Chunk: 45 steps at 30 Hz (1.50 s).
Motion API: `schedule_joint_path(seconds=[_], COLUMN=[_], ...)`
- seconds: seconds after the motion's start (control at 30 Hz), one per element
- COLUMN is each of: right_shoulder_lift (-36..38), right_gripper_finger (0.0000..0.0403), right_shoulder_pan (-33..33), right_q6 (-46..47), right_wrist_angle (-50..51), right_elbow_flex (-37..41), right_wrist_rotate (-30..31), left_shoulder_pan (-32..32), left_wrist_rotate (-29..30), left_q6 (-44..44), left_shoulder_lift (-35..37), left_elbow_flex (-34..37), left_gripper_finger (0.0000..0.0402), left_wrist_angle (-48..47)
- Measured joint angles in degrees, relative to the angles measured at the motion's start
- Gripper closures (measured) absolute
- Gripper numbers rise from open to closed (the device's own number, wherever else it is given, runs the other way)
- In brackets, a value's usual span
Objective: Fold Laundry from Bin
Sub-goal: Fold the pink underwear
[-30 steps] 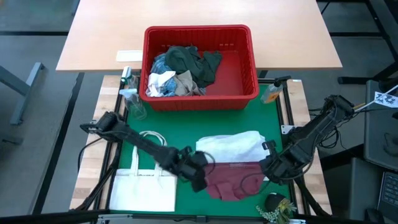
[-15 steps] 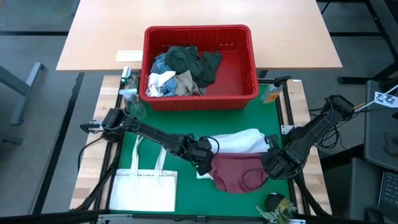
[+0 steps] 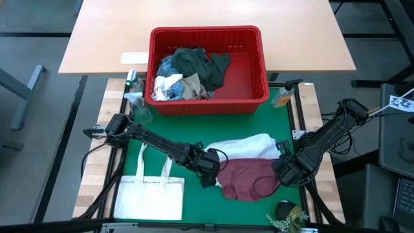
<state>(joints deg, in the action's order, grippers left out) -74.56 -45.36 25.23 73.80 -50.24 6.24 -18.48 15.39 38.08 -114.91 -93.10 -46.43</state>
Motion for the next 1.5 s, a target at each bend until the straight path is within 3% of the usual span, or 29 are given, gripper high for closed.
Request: schedule_joint_path(seconds=[0.23,0.43,0.6,1.03,1.13,1.33,1.5], right_shoulder_lift=[0.0,0.0,0.0,0.02,0.04,0.04,0.04], right_gripper_finger=[0.0293,0.0239,0.0229,0.0228,0.0228,0.0228,0.0228], right_shoulder_pan=[0.0,0.0,0.0,0.0,0.0,0.0,0.0], right_q6=[0.0,0.0,-0.02,-0.03,-0.02,-0.04,-0.02], right_wrist_angle=[-0.02,-0.02,1.33,4.69,5.11,9.7,12.14], right_elbow_flex=[0.0,0.0,-0.04,-1.17,-2.77,-5.25,-5.42], right_wrist_rotate=[0.09,0.11,0.01,-9.84,-9.75,-8.22,-7.89], left_shoulder_pan=[-1.35,-3.7,-6.0,-10.08,-9.99,-9.53,-9.54], left_wrist_rotate=[0.14,0.16,0.6,7.33,8.68,13.51,11.02], left_q6=[-2.05,-7.44,-11.64,-28.26,-30.77,-29.0,-24.0], left_shoulder_lift=[0.0,0.0,0.0,-8.17,-9.45,-9.49,-9.49], left_elbow_flex=[0.0,0.02,0.02,0.04,0.04,0.04,0.04], left_gripper_finger=[0.0261,0.0264,0.0261,0.0258,0.0258,0.0258,0.0258], left_wrist_angle=[4.15,15.07,25.09,47.72,47.21,36.12,26.21])
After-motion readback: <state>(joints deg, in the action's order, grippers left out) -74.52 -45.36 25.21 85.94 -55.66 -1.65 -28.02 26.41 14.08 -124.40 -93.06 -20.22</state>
